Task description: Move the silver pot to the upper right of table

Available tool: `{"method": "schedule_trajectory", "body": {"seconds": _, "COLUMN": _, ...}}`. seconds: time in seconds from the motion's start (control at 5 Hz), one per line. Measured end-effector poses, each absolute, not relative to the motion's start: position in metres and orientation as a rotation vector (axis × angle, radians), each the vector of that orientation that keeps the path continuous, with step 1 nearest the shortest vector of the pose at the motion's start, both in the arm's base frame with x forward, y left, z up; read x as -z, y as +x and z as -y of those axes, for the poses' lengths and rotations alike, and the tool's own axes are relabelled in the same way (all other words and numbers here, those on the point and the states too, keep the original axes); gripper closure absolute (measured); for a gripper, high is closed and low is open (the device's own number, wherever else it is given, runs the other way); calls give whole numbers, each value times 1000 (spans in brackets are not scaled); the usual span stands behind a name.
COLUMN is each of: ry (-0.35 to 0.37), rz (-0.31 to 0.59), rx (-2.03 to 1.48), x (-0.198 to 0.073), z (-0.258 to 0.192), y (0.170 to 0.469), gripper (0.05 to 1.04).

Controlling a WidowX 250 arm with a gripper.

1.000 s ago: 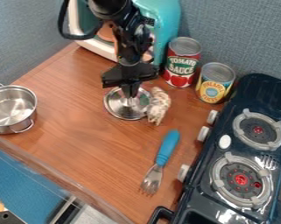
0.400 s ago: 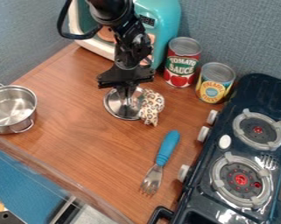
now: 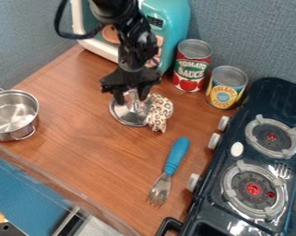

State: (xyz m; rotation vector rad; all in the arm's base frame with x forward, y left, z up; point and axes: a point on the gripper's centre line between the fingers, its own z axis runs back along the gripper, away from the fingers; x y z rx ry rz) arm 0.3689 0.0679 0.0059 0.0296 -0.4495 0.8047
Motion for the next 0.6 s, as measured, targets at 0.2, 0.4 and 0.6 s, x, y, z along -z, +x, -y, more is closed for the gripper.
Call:
{"method": "schedule_trajectory", "body": {"seconds": 0.2, "ry": -9, "rz": 469, "rx": -802, "x": -23, "z": -63, "y": 369, "gripper": 81}}
{"method": "schedule_trajectory", "body": {"seconds": 0.4, "ry": -37, "rz": 494, "rx": -797, "x": -44, "z": -62, "y": 367, "gripper": 79}}
{"method": "schedule_trajectory", "body": {"seconds": 0.6, "ry": -35, "rz": 497, "rx": -792, "x": -45, "z": -63, "y": 367, "gripper": 84}}
